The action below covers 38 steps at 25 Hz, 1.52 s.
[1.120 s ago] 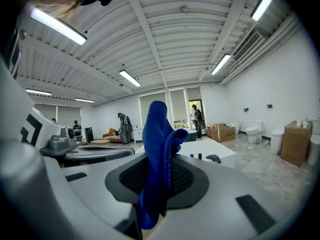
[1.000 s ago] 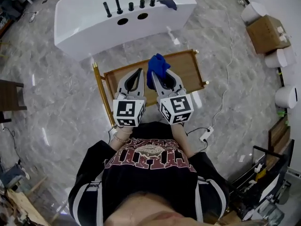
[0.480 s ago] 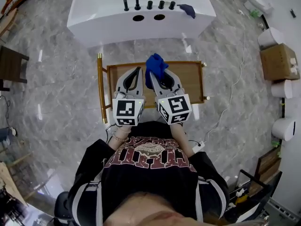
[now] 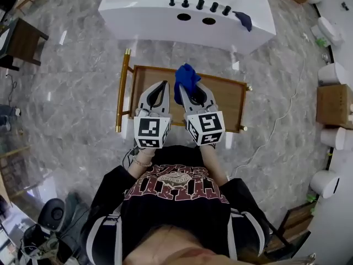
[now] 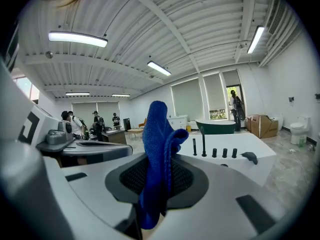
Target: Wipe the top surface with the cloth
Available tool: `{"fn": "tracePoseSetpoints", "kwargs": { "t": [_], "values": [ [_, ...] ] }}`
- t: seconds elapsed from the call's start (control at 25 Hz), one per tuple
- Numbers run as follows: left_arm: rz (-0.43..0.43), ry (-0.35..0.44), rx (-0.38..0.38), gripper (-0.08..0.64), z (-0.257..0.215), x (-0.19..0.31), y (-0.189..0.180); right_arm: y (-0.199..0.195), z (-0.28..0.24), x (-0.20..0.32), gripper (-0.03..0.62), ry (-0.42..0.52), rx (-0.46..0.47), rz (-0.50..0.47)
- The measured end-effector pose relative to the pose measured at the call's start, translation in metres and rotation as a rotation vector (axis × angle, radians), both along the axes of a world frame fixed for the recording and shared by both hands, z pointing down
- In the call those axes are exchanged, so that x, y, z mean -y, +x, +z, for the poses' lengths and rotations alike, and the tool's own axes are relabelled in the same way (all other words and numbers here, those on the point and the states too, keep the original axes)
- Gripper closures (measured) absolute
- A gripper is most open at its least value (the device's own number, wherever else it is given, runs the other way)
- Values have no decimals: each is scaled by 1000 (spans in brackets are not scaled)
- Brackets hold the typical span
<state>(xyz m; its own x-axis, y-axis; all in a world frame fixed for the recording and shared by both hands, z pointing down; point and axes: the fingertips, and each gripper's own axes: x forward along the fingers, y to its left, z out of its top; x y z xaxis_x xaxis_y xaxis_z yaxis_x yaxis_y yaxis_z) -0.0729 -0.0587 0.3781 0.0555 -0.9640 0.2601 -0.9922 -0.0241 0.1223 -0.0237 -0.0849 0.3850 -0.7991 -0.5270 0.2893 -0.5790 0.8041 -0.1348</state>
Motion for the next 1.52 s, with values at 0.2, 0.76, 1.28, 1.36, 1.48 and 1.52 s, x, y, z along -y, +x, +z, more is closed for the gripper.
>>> {"fn": "tracePoseSetpoints", "kwargs": {
  "t": [0.2,0.76,1.28,1.36,1.48,1.52],
  "values": [
    [-70,-41,32,512,20,-17,-23,-22,22,-7,505,-42,-5,-56],
    [-184,-128,-4,512,70,-26,-79,-90,64,-19,503,-101,-43,-194],
    [-239,-265,-89,512,154,-25,-107,-146,153,4,504,-257,-116,-239],
    [-256,-283,-98,512,166,-28,-110,-156,167,8,504,-267,-136,-249],
    [-265,-314,-114,512,185,-32,-111,-168,185,10,504,-276,-165,-260],
    [-267,-325,-131,512,192,-33,-111,-171,191,11,505,-273,-178,-262]
  ]
}}
